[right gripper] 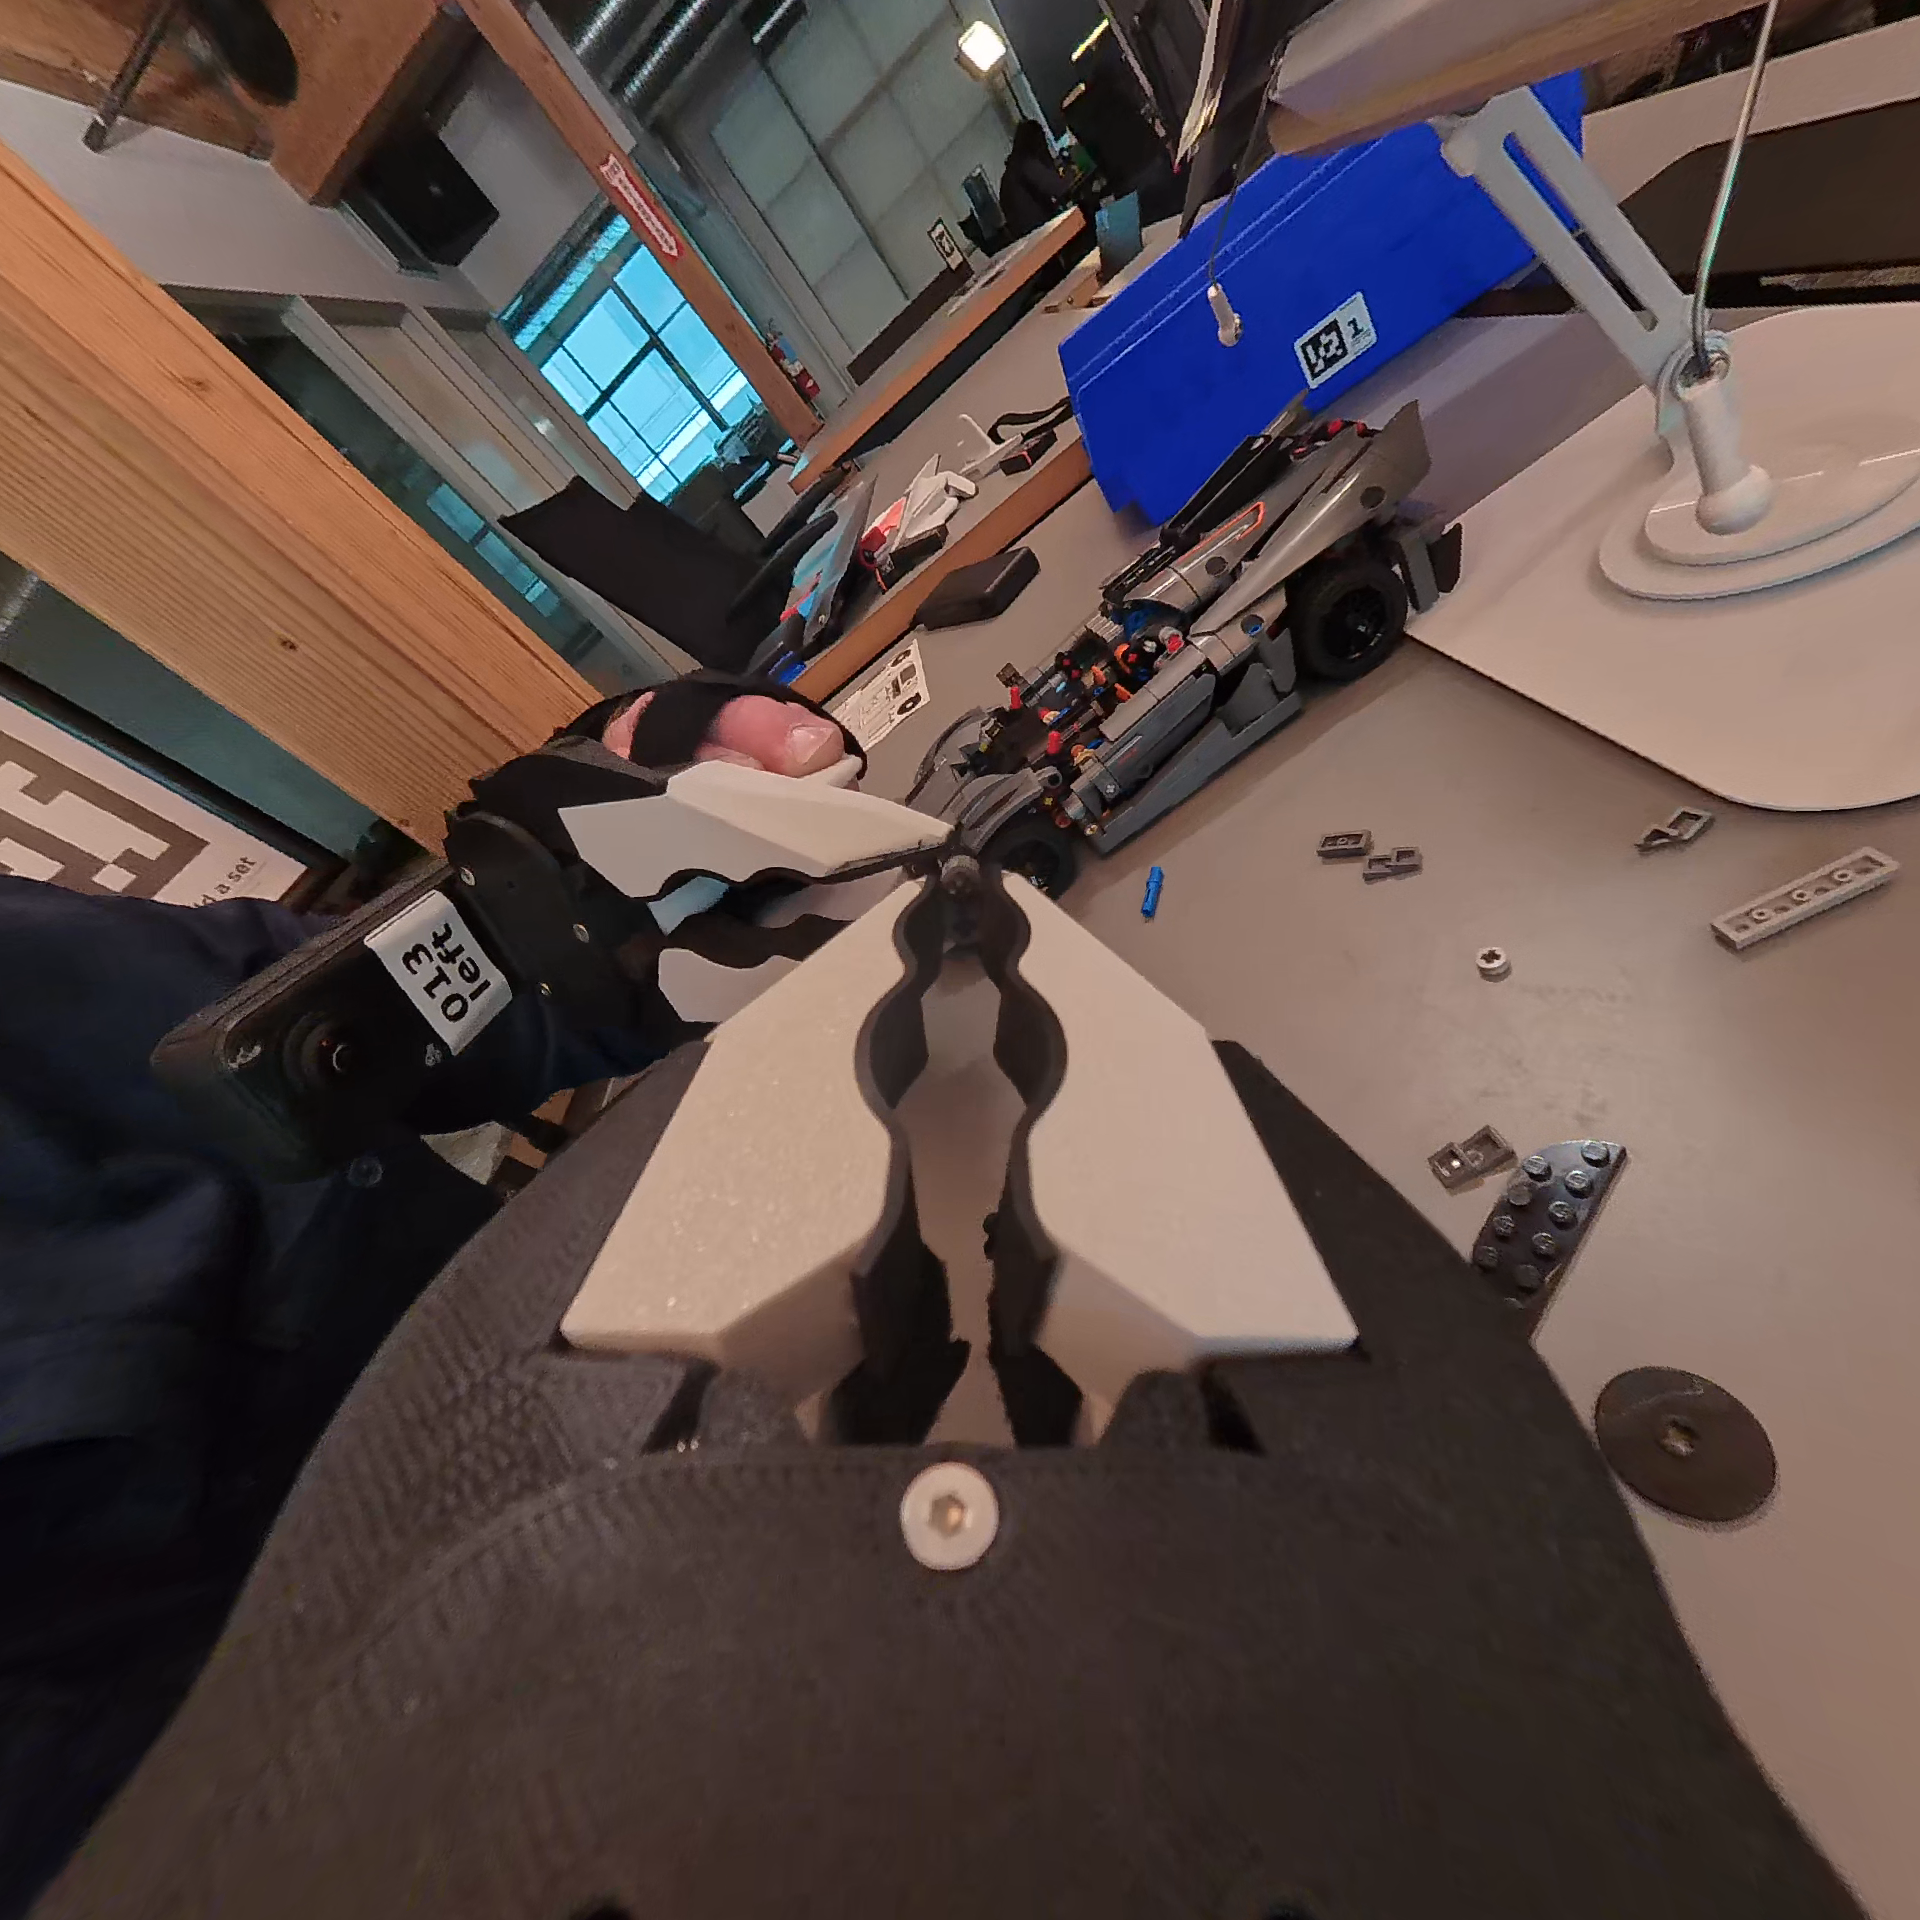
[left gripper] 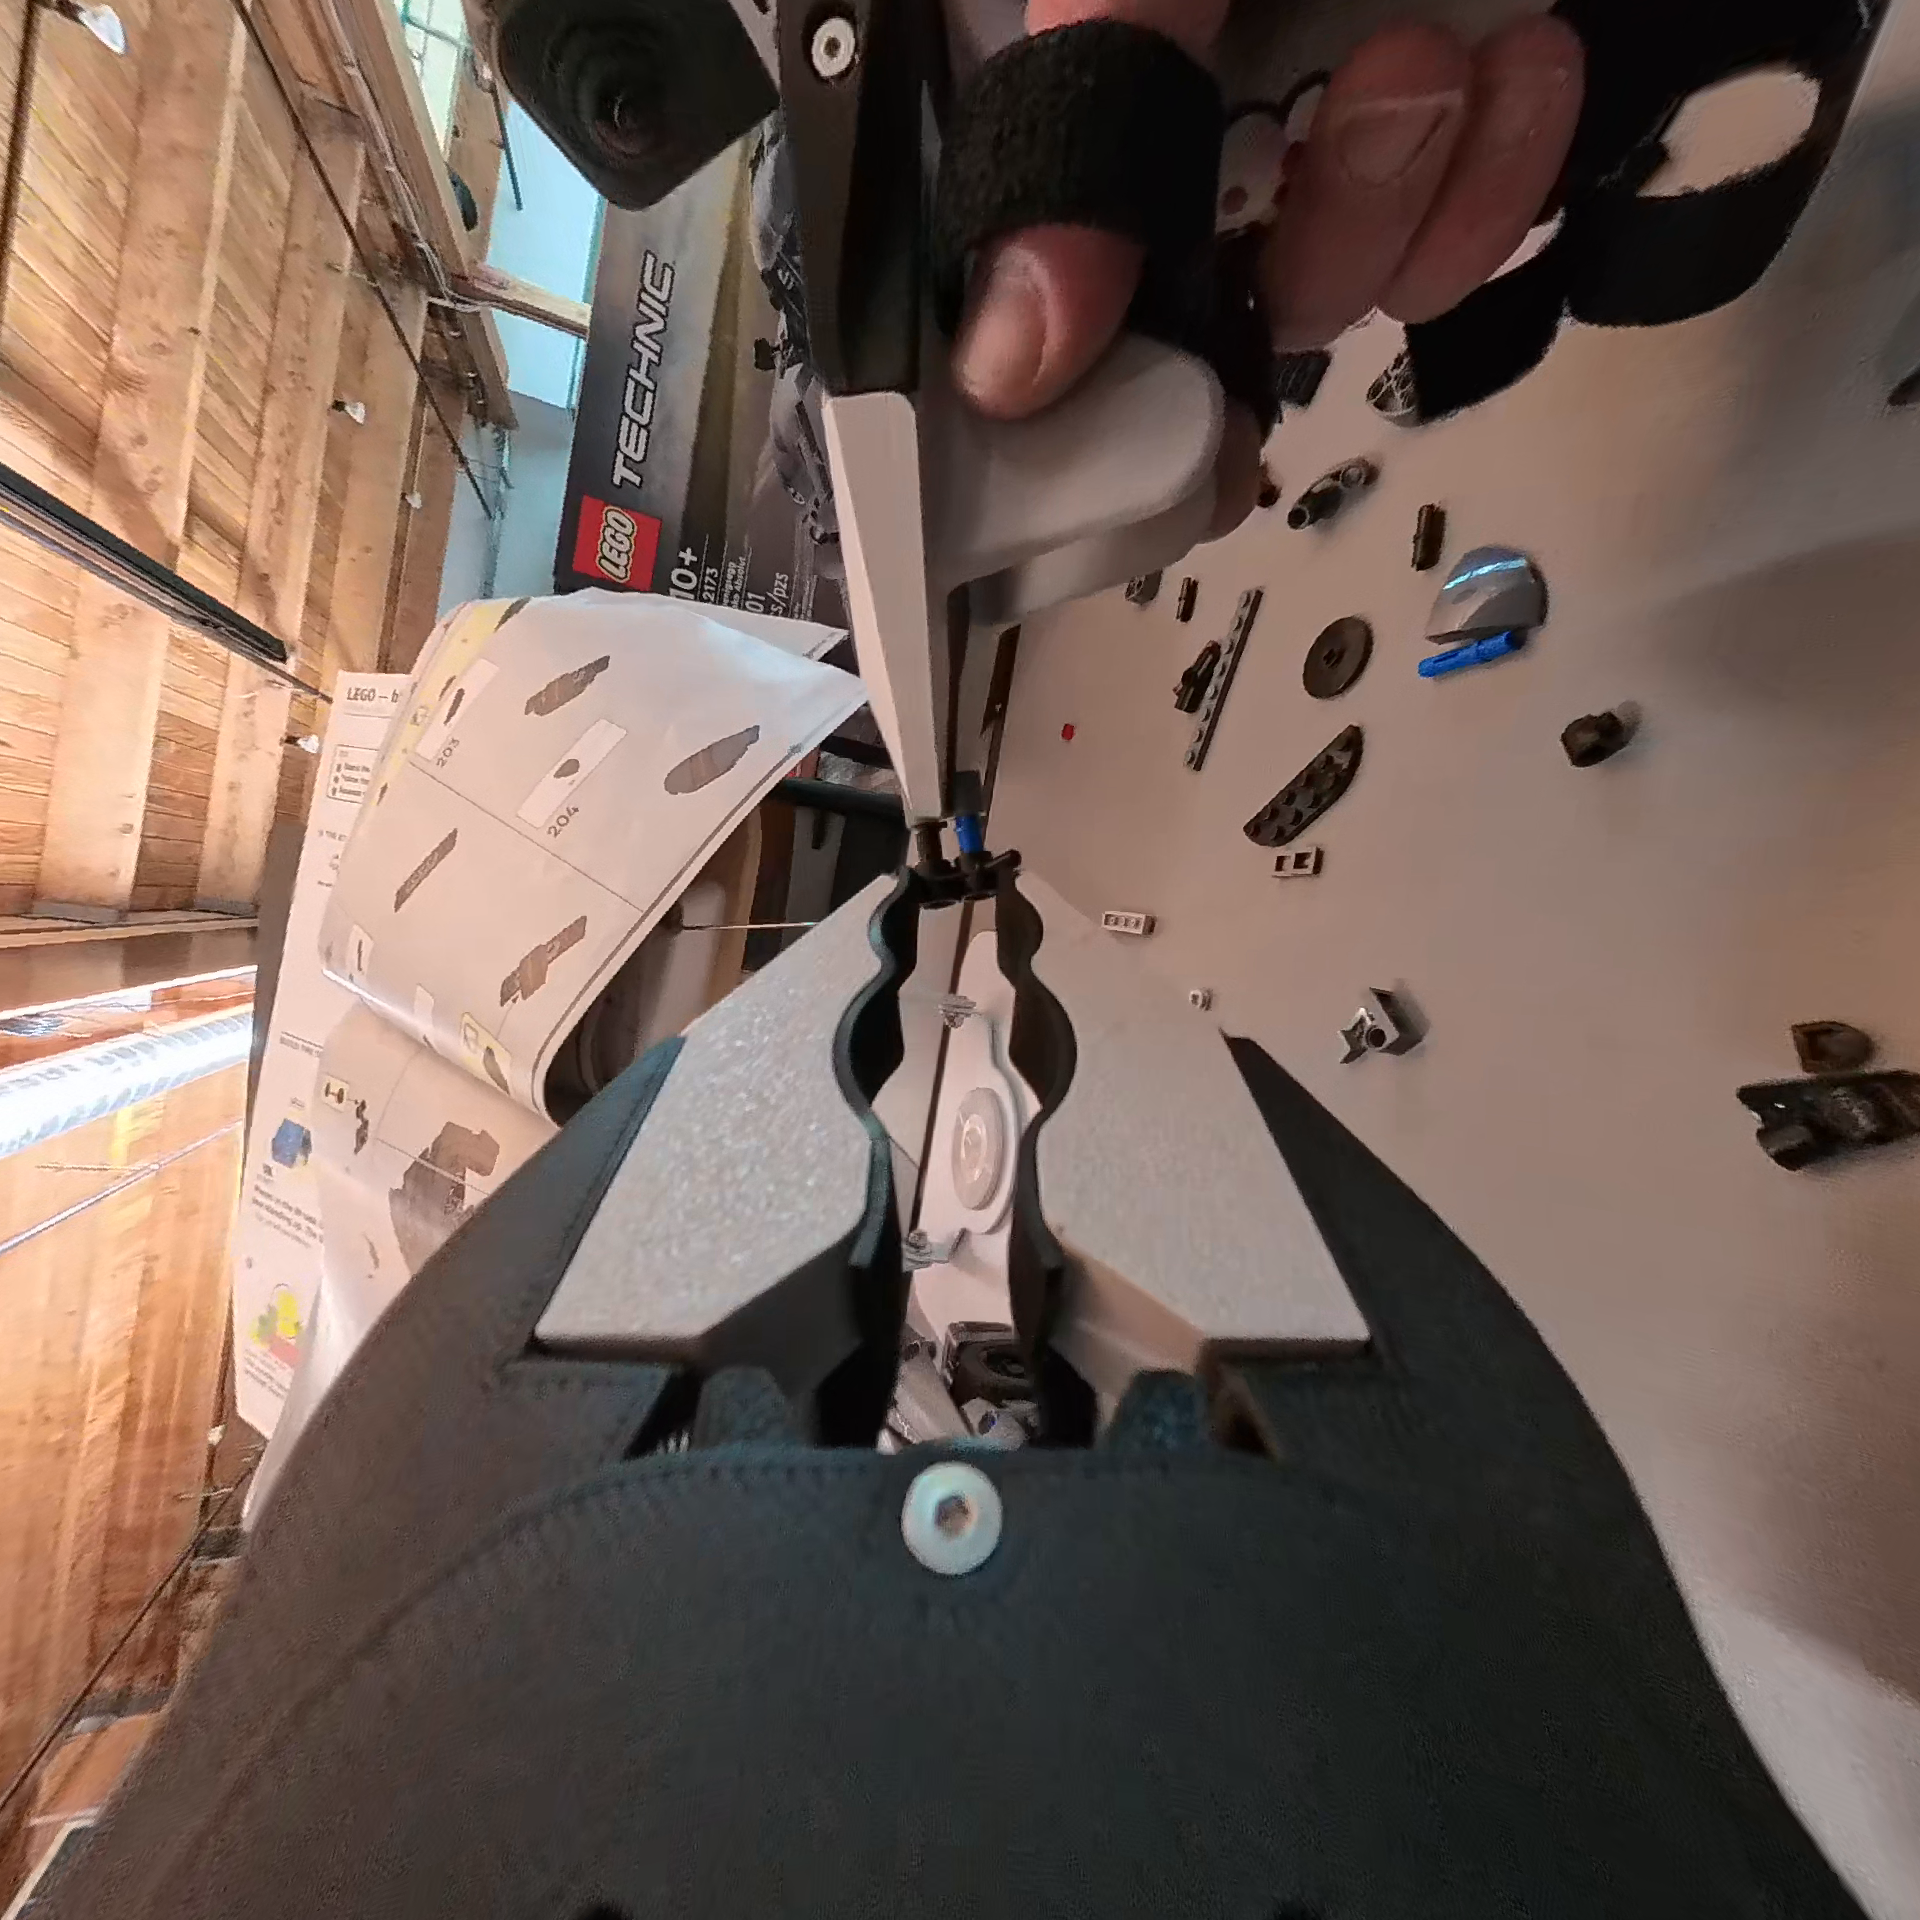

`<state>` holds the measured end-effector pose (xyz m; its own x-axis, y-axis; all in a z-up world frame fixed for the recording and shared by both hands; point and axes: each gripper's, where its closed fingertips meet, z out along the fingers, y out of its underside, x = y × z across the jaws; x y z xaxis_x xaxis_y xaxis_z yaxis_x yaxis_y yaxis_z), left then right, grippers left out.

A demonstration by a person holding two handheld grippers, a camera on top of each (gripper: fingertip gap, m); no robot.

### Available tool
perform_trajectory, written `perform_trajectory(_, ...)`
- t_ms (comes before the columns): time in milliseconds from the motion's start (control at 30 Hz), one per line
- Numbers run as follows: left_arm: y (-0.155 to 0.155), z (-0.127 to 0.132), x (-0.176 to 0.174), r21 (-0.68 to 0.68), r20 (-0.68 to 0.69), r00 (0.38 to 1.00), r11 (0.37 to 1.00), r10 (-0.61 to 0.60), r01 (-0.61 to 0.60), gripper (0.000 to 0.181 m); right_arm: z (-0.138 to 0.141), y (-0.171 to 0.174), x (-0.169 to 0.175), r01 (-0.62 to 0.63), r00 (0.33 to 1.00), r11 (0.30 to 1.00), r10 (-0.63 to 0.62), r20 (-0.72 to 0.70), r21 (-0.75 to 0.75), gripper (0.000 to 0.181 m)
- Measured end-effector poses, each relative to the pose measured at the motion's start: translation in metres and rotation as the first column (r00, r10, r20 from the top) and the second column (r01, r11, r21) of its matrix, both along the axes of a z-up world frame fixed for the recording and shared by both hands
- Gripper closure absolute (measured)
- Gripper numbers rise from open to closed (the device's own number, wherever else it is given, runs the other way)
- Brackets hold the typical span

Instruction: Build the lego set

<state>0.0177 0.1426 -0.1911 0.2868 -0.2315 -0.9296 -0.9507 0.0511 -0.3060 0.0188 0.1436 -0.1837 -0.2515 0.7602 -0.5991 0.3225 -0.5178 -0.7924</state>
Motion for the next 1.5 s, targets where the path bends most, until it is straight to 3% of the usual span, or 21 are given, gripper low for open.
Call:
perform_trajectory(833, -0.013, 0.004, 0.015, 0.01, -0.12, 0.989, 0.997, -0.081, 0.082, 0.17, 0.001, -0.018, 0.011, -0.137, 0.99, 0.986, 0.133, 0.048, 0.094, 0.176)
perform_trajectory(1000, -0.012, 0.002, 0.014, -0.001, -0.093, 0.993, 0.998, -0.069, 0.069, 0.17, -0.001, -0.017, 0.01, -0.126, 0.991, 0.988, 0.122, 0.051, 0.086, 0.176)
perform_trajectory(1200, -0.008, 0.01, 0.012, -0.019, 0.043, 0.996, 0.997, -0.078, 0.079, 0.169, 0.01, -0.003, 0.013, -0.074, 0.997, 0.994, 0.076, -0.018, 0.076, 0.174)
perform_trajectory(1500, -0.006, 0.006, 0.011, -0.038, 0.067, 0.995, 0.997, -0.068, 0.071, 0.169, 0.005, -0.008, 0.011, -0.092, 0.996, 0.992, 0.093, -0.01, 0.086, 0.176)
